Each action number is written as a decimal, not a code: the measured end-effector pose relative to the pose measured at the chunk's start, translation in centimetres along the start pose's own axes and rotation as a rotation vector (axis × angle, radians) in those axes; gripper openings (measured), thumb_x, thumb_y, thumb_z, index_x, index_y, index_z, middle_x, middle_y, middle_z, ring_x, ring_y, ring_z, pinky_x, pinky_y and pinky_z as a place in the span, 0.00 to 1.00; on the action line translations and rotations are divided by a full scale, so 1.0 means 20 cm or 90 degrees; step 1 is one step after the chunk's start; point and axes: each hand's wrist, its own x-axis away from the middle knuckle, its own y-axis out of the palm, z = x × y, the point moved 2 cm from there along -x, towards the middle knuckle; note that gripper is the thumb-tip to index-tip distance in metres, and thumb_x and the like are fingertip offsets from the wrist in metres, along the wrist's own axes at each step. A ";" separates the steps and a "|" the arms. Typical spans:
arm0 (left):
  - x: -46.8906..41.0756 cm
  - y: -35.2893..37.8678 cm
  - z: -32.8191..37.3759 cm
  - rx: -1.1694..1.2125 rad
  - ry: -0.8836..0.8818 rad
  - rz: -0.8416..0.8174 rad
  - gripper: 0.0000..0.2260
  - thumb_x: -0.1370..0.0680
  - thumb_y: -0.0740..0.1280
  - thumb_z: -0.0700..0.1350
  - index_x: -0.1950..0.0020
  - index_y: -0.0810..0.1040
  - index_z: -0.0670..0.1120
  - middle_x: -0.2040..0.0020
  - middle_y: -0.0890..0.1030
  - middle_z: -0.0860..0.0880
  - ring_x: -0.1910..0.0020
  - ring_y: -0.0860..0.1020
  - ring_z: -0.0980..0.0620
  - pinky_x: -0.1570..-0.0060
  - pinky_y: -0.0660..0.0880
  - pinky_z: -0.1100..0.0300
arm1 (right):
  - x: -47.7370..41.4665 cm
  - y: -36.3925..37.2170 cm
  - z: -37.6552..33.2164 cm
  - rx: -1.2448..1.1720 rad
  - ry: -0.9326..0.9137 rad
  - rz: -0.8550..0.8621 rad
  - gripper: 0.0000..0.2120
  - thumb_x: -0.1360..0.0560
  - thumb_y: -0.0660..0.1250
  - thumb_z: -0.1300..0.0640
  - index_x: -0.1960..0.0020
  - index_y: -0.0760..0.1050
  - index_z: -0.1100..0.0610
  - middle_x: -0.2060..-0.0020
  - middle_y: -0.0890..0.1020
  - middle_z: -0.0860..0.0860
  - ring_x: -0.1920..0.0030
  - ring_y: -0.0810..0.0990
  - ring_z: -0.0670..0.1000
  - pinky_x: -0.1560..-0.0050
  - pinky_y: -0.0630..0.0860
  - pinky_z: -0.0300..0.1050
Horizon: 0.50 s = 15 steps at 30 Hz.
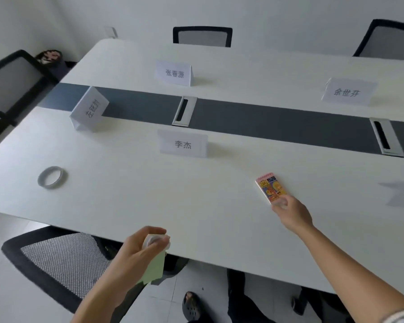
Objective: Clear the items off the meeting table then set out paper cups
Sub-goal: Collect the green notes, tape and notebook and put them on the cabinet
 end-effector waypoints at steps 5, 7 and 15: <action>0.00 0.02 -0.01 -0.015 -0.044 0.068 0.16 0.35 0.71 0.60 0.52 0.84 0.55 0.55 0.86 0.47 0.57 0.84 0.46 0.63 0.78 0.58 | -0.34 0.09 -0.01 0.087 0.054 0.045 0.30 0.29 0.69 0.41 0.36 0.70 0.58 0.39 0.76 0.59 0.38 0.72 0.63 0.44 0.74 0.58; 0.02 0.02 -0.02 -0.017 -0.064 0.106 0.14 0.34 0.70 0.57 0.53 0.84 0.53 0.59 0.86 0.46 0.59 0.82 0.46 0.62 0.76 0.54 | -0.41 0.15 -0.02 0.146 0.039 0.037 0.34 0.31 0.70 0.40 0.33 0.67 0.58 0.37 0.73 0.59 0.35 0.69 0.63 0.42 0.72 0.58; 0.03 0.15 -0.01 0.045 -0.113 0.143 0.07 0.28 0.72 0.54 0.54 0.84 0.54 0.61 0.85 0.46 0.66 0.80 0.52 0.69 0.73 0.59 | -0.56 0.18 -0.04 0.214 -0.017 -0.022 0.44 0.40 0.77 0.43 0.31 0.63 0.54 0.40 0.72 0.60 0.40 0.70 0.62 0.49 0.73 0.52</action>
